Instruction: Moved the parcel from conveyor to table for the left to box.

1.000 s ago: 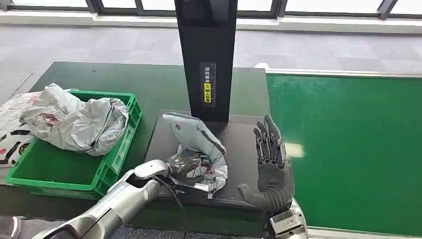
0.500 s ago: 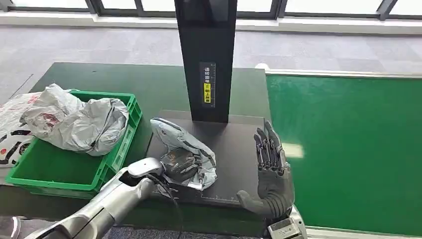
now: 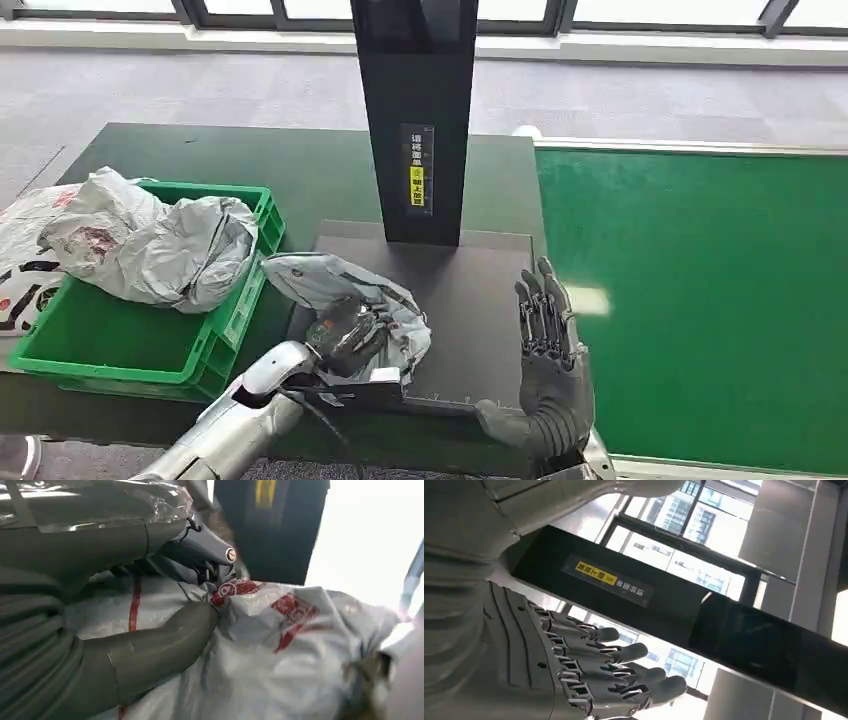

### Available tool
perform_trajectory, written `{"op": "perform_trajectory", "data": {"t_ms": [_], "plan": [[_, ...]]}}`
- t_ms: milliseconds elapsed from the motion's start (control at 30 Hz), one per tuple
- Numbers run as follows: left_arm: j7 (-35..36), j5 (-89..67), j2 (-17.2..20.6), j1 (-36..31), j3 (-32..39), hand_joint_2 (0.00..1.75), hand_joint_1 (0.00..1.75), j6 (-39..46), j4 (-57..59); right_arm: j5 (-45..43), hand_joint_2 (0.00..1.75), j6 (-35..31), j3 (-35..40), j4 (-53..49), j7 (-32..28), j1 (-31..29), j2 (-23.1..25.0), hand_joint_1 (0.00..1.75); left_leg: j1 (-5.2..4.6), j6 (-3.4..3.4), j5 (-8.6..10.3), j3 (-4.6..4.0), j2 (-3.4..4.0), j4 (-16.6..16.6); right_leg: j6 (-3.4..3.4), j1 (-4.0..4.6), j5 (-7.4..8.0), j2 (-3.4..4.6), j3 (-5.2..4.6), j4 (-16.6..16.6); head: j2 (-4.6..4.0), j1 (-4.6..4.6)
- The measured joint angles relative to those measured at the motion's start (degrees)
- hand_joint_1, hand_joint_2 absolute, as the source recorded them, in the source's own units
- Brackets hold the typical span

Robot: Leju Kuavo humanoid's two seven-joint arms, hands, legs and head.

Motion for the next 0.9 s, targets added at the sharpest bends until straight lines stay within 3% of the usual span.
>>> {"op": "perform_trajectory", "data": {"t_ms": [167, 300, 900], "plan": [[1.1, -7.0, -1.3, 5.4, 2.9, 1.75, 1.75, 16.5, -13.9, 1.1, 1.75, -2.6, 0.9, -0.5, 0.0, 1.2, 0.0, 0.0, -0.01, -0.02, -0.04, -0.16, -0.01, 0.0, 0.02, -0.01, 0.01, 0.03, -0.18, 0.0, 0.0, -0.02], [1.6, -8.7, -1.6, 7.6, 3.7, 1.75, 1.75, 17.9, -19.9, 1.1, 1.75, -2.7, 1.3, -0.5, 0.0, 1.6, 0.0, 0.0, -0.02, 0.02, -0.1, -0.68, -0.02, 0.0, 0.03, -0.01, -0.04, -0.02, -0.23, 0.0, 0.0, -0.02], [0.5, -8.6, -2.0, 9.0, 5.7, 1.75, 1.75, 22.5, -25.4, 1.1, 1.75, -4.4, 1.7, -1.0, 0.0, 2.7, -0.1, 0.0, -0.02, 0.04, -0.11, -0.71, -0.02, 0.0, 0.02, -0.01, -0.04, 0.0, -0.32, 0.0, 0.0, -0.02]]}}
